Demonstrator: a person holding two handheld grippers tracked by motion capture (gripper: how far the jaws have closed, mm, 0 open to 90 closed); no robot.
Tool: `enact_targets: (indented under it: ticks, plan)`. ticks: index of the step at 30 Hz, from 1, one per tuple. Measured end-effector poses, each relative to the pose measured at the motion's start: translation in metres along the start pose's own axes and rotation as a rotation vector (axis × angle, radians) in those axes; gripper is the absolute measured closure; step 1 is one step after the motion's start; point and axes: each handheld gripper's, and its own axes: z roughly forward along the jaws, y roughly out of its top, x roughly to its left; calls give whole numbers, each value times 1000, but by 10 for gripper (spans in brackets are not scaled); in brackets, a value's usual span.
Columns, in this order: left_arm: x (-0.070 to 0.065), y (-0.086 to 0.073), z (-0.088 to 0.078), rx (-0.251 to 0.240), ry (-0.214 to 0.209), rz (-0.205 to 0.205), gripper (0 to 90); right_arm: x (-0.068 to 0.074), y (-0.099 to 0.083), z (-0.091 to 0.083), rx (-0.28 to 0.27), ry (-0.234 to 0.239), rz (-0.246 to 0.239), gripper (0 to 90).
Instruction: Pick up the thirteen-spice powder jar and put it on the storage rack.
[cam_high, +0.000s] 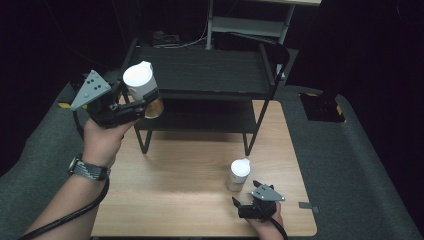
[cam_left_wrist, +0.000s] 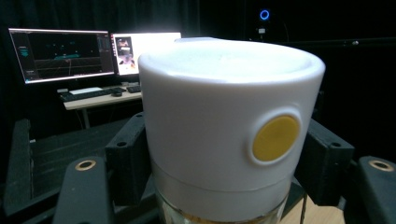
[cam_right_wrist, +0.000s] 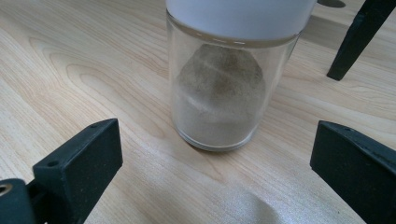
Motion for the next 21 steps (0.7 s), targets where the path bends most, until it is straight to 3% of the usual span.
enact_targets:
  ticks: [5,21]
  plan:
    - [0,11,9,-4,27,21,304,0,0,0,-2,-1,2,18]
    - [3,27,38,-14,62,22,304,-1,-2,-1,-8,1,10,17]
